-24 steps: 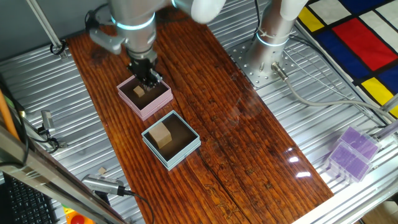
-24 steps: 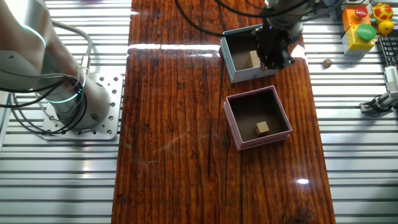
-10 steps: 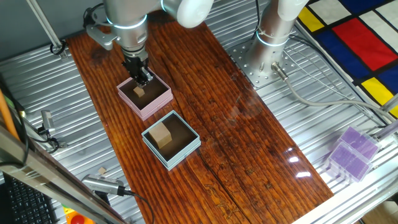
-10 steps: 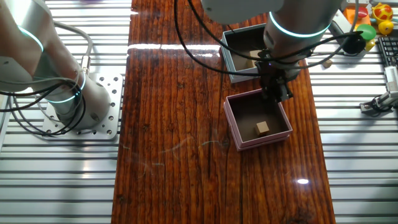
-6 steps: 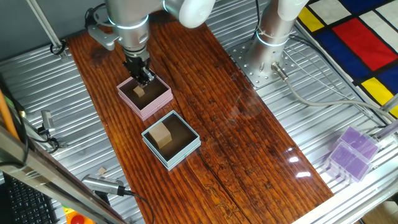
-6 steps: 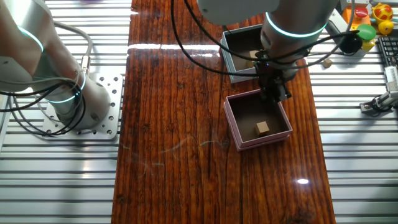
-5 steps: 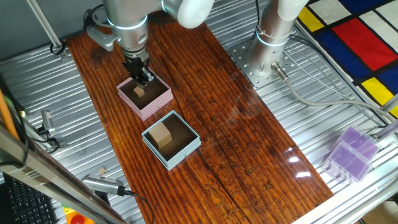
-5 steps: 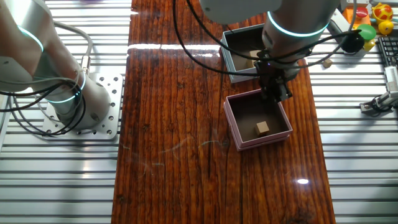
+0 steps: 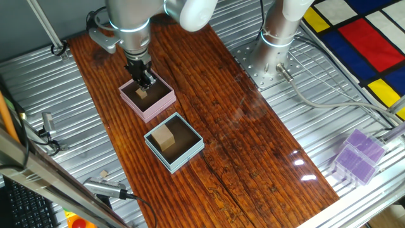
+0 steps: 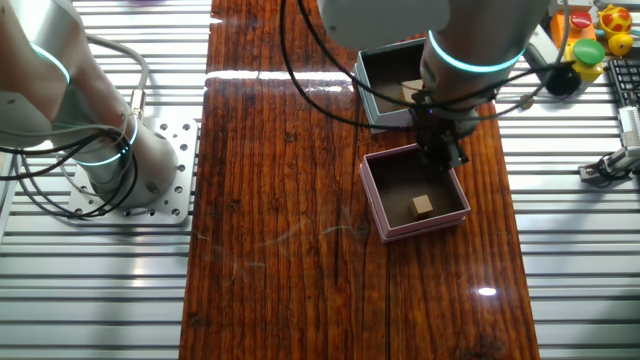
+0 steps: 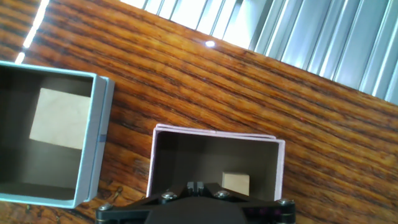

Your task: Move an object from one box to another

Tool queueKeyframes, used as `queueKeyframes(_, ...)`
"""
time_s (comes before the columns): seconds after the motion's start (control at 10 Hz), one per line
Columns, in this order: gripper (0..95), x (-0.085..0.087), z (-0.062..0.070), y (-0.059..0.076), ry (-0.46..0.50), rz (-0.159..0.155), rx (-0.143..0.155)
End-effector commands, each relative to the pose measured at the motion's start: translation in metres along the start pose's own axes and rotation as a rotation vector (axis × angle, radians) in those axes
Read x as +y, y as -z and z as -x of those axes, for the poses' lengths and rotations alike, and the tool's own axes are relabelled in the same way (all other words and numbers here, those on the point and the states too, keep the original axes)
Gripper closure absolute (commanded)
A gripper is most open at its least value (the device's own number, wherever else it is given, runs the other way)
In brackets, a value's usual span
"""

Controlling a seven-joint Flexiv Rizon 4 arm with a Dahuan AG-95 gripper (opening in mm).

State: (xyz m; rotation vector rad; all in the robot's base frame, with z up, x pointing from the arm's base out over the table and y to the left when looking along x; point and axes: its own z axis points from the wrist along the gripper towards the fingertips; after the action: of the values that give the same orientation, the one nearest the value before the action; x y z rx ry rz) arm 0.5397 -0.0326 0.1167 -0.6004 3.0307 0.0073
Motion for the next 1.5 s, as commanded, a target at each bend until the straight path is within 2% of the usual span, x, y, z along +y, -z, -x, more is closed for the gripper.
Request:
queueKeyframes(0.1, 95.0, -0.0030, -0.0013, -0.0090, -0.008, -0.004, 0.003)
queueKeyframes(0.4, 95.0, -0.0031, -0.0014, -0.0146, -0.002, -0.005, 0.007)
queueKeyframes(0.8, 95.0, -0.0031, -0.0027, -0.0149, 0.011, -0.008, 0.005)
queueKeyframes(1.2, 95.0, -0.0031, -0.0027, -0.0149, 0.034, -0.005, 0.023)
queueKeyframes(1.4, 95.0, -0.0031, -0.0027, -0.0149, 0.034, -0.002, 0.050)
queueKeyframes(1.5, 95.0, -0.0031, -0.0027, -0.0149, 0.045, 0.001, 0.050)
